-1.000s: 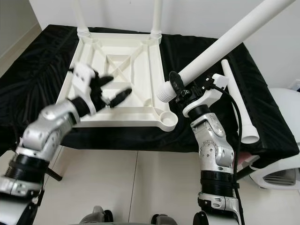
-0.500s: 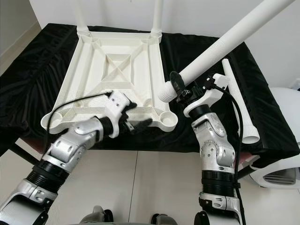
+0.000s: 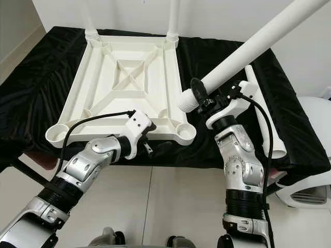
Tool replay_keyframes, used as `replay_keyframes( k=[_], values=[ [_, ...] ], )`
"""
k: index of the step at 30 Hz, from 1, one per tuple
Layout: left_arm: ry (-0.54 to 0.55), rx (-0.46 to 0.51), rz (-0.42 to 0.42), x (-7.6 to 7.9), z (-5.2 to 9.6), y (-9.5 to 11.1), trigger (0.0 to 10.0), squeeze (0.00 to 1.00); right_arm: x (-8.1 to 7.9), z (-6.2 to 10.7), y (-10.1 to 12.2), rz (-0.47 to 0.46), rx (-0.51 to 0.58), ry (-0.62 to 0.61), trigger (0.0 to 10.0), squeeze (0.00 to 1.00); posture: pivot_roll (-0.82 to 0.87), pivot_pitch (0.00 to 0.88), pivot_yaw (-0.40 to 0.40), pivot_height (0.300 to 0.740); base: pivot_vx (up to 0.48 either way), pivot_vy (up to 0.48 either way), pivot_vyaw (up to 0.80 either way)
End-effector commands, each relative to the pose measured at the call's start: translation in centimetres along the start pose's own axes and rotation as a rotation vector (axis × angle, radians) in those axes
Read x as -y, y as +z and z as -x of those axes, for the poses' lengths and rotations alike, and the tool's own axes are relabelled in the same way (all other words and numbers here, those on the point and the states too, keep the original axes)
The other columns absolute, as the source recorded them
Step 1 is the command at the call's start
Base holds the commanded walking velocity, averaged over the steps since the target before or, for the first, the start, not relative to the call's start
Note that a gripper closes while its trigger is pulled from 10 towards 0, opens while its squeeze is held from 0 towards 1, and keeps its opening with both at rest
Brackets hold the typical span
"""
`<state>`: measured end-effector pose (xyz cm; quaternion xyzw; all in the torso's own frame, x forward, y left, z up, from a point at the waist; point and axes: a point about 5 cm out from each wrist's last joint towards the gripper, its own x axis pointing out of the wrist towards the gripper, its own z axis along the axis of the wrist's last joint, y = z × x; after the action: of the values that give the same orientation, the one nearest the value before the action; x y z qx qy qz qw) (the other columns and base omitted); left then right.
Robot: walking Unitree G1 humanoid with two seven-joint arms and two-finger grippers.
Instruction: Building children table
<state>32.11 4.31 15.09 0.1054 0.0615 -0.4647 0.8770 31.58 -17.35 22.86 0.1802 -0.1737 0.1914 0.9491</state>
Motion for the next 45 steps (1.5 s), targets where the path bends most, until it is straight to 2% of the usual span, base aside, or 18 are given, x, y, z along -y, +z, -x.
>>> replay_keyframes(
  k=[1,7,12,15,16,17,21,22,23,24,26,28,33,34,36,38,42,45],
  values=[
    [-0.071,-0.086,0.012,0.5,-0.1,-1.7,10.0,0.0,-0.3,0.1,0.0,0.0,0.007,0.004,10.0,0.0,-0.08,0.099,0.025,0.74,0.0,0.0,0.0],
    [-0.061,-0.105,-0.017,0.2,-0.8,-1.6,10.0,0.0,-0.3,0.2,0.0,0.001,0.007,0.005,10.0,0.0,-0.09,0.096,0.032,0.74,0.0,0.0,0.0],
    [-0.021,-0.043,-0.011,-0.5,-0.6,-0.3,10.0,0.0,-0.4,0.3,0.1,0.001,0.011,0.005,10.0,0.0,-0.1,0.092,0.043,0.74,0.0,0.0,0.0],
    [0.073,0.107,0.001,-1.9,1.2,2.4,10.0,0.0,-0.6,0.7,0.0,0.022,0.009,0.008,10.0,0.0,-0.09,0.088,0.044,0.74,0.0,0.0,0.0],
    [0.073,0.107,0.001,-1.9,1.2,2.4,10.0,0.0,-0.6,0.7,0.0,0.022,0.009,0.008,10.0,0.0,-0.09,0.088,0.044,0.74,0.0,0.0,0.0],
    [0.117,0.153,0.003,-2.5,2.1,3.2,10.0,0.0,-0.6,0.8,-0.1,0.025,0.007,0.009,10.0,0.0,-0.08,0.085,0.038,0.74,0.0,0.0,0.0],
    [0.145,0.181,0.005,-2.8,2.7,3.8,10.0,0.0,-0.7,0.8,-0.2,0.026,0.007,0.009,10.0,0.0,-0.08,0.085,0.038,0.74,0.0,0.0,0.0],
    [0.183,0.215,0.008,-3.2,3.6,4.5,10.0,0.0,-0.9,0.6,-0.4,0.016,0.006,0.012,10.0,0.0,-0.07,0.082,0.028,0.74,0.0,0.0,0.0],
    [0.183,0.215,0.008,-3.2,3.6,4.5,10.0,0.0,-0.9,0.6,-0.4,0.016,0.006,0.012,10.0,0.0,-0.07,0.082,0.028,0.74,0.0,0.0,0.0],
    [0.217,0.267,0.009,-3.4,4.7,5.6,10.0,0.0,-1.2,0.3,-0.7,0.007,0.002,0.023,10.0,0.0,-0.04,0.081,0.015,0.74,0.0,0.0,0.0],
    [0.217,0.267,0.009,-3.4,4.7,5.6,10.0,0.0,-1.2,0.3,-0.7,0.007,0.002,0.023,10.0,0.0,-0.04,0.081,0.015,0.74,0.0,0.0,0.0],
    [0.312,0.362,-0.01,-3.6,6.9,7.6,10.0,0.0,-2.0,-0.4,-1.5,0.001,-0.002,0.048,10.0,0.0,-0.01,0.089,-0.01,0.74,0.0,0.0,0.0],
    [0.412,0.401,0.001,-4.2,8.0,7.9,10.0,0.0,-2.4,-0.9,-1.9,0.008,0.001,0.058,10.0,0.0,0.0,0.09,-0.012,0.74,0.0,0.0,0.0],
    [0.48,0.4,0.02,-5.0,8.6,7.7,10.0,0.0,-2.6,-1.0,-1.9,0.019,0.007,0.059,10.0,0.0,-0.02,0.091,-0.002,0.74,0.0,0.0,0.0],
    [0.48,0.4,0.02,-5.0,8.6,7.7,10.0,0.0,-2.6,-1.0,-1.9,0.019,0.007,0.059,10.0,0.0,-0.02,0.091,-0.002,0.74,0.0,0.0,0.0],
    [0.604,0.414,0.027,-6.5,9.7,7.5,10.0,0.0,-2.8,-1.1,-1.9,0.044,0.026,0.053,10.0,0.0,-0.01,0.089,-0.006,0.74,0.0,0.0,0.0],
    [0.65,0.436,0.029,-7.0,10.2,7.6,10.0,0.0,-2.9,-1.0,-1.9,0.063,0.034,0.047,10.0,0.0,-0.01,0.09,-0.005,0.74,0.0,0.0,0.0],
    [0.757,0.446,0.05,-7.7,11.4,7.0,10.0,0.0,-3.1,-0.6,-2.2,0.108,0.041,0.031,10.0,0.0,-0.02,0.076,-0.004,0.74,0.0,0.0,0.0]
  ],
)
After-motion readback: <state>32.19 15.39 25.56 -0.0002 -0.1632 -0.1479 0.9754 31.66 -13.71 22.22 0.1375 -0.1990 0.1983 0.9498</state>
